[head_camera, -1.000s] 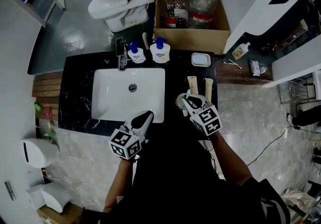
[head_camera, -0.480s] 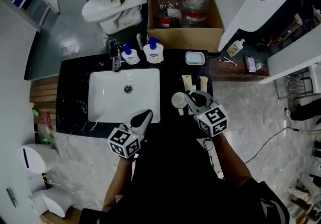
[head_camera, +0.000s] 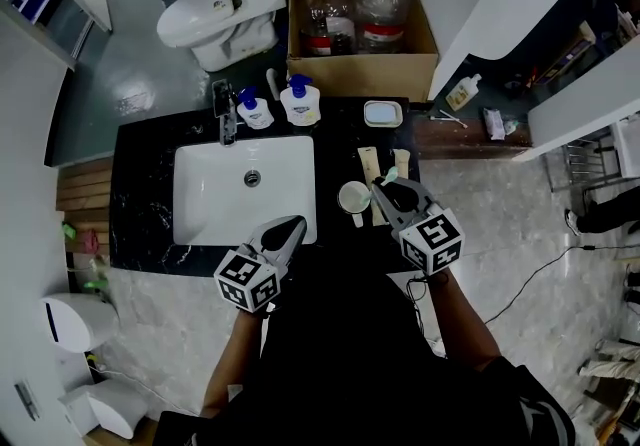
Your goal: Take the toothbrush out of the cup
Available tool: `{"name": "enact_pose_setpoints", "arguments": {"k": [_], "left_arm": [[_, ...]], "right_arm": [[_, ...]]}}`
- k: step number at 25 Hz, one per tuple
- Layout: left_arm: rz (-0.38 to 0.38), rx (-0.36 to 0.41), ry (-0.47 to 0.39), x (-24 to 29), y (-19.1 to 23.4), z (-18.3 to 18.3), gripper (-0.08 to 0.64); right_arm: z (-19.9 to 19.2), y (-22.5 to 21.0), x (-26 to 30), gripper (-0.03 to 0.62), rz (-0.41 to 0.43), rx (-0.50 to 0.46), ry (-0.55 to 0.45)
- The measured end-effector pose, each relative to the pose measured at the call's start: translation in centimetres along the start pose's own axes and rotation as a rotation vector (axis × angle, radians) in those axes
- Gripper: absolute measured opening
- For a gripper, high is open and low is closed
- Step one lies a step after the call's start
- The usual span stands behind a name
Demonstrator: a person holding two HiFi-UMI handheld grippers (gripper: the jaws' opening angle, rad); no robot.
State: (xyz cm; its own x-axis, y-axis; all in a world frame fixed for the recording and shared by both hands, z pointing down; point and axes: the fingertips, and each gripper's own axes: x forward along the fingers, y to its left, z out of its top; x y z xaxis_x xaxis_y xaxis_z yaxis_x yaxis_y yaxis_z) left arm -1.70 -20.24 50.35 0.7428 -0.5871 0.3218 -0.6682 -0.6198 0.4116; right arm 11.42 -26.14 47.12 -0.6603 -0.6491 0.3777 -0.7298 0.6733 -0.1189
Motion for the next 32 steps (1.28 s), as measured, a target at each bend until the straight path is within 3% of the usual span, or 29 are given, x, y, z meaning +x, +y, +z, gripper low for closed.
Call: {"name": "enact_pose_setpoints", "arguments": {"k": [13,32], "left_arm": [[-0.058,0.022,0.016,0.5,-0.1,0.3,0.008],[-0.107,0.031,0.045,1.2,-1.2,-0.3,0.008]], "right_arm": [[0.3,-1.5,-2.3,0.037,-0.086,0.006,-0.003],[-3.6,-3.3,-6.3,0.037,-0.190,0.067,0.057]]}}
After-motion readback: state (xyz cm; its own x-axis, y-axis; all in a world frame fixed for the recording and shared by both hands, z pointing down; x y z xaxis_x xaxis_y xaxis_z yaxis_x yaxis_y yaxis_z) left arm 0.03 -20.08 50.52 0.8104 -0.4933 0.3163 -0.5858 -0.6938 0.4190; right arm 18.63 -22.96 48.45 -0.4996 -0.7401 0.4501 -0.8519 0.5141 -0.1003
